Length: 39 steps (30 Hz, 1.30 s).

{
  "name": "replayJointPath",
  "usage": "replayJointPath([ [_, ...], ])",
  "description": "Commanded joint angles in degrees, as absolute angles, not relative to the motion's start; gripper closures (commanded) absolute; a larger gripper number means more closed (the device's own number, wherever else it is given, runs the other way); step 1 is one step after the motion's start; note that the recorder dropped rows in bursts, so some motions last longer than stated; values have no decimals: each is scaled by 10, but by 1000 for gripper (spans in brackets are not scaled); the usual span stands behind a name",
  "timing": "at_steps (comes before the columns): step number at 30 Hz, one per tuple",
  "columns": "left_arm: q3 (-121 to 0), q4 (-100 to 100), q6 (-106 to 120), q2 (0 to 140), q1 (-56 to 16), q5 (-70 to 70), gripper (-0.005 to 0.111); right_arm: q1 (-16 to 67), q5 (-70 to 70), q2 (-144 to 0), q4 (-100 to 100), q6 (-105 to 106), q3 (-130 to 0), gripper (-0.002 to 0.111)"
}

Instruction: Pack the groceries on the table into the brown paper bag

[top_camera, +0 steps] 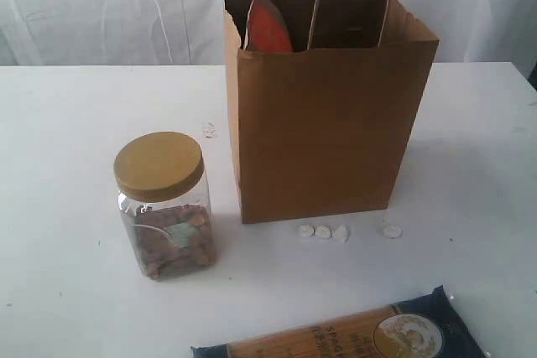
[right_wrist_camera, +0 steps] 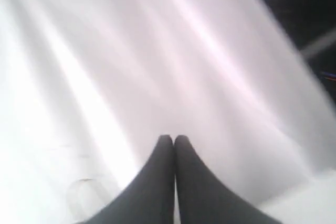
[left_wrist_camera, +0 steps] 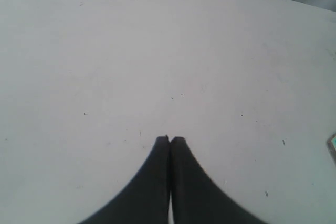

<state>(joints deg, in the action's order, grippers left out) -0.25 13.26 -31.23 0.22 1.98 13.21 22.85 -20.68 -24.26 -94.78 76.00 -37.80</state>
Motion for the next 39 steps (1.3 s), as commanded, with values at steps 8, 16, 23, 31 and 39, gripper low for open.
replayJointPath([
  [8,0,134,-311,0,22,133,107,228,273,-183,-387,692,-459,108],
  [16,0,134,-311,0,22,133,107,227,548,-247,107,394,-486,108],
  [23,0,134,-311,0,22,133,107,227,456,-237,102,231,-486,108],
  [31,0,135,-311,0,22,133,107,227,423,-236,40,-61,-486,108],
  [39,0,135,-311,0,22,133,107,227,421,-235,41,-60,-486,108],
])
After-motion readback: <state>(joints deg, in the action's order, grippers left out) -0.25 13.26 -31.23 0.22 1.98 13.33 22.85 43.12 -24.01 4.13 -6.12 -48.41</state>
